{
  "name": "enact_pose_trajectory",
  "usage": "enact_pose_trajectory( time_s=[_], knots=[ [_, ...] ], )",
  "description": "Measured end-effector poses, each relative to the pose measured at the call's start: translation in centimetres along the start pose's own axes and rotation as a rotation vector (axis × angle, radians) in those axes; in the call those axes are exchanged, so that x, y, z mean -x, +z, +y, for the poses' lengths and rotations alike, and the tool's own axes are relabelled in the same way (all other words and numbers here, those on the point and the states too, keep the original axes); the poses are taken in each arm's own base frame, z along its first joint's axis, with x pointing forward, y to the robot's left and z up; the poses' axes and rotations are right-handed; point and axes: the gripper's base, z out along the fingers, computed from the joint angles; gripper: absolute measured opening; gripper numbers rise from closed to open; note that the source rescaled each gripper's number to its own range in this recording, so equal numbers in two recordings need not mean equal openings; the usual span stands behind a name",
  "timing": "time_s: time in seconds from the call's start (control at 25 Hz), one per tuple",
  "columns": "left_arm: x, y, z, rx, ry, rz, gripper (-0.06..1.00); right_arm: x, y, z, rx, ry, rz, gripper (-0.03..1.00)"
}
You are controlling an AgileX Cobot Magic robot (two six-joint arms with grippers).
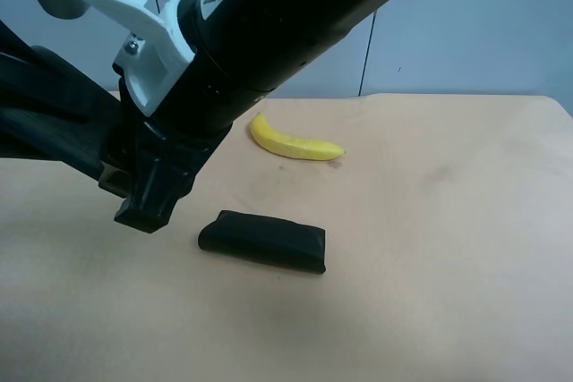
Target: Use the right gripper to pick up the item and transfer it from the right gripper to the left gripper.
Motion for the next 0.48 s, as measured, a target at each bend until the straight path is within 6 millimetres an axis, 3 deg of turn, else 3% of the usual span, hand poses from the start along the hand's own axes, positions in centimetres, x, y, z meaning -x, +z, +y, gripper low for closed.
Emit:
enact_pose_trajectory(
  time_s=[0.12,0.4,0.44,0.48],
  knots=[
    [-0.03,0.00,0.04,0.004,0.007,0.003,0.00,-0.07,0.19,-0.01,0.001,-0.003,0.004,0.00],
    [-0.03,0.00,0.06,0.007,0.012,0.003,0.01,-0.06,0.19,-0.02,0.000,-0.003,0.003,0.00],
    [-0.03,0.00,0.06,0.007,0.012,0.003,0.01,-0.06,0.19,-0.02,0.000,-0.003,0.003,0.05],
    [-0.02,0.00,0.05,0.005,0.010,0.003,0.01,-0.03,0.19,-0.05,-0.003,-0.002,-0.001,0.25]
  ],
)
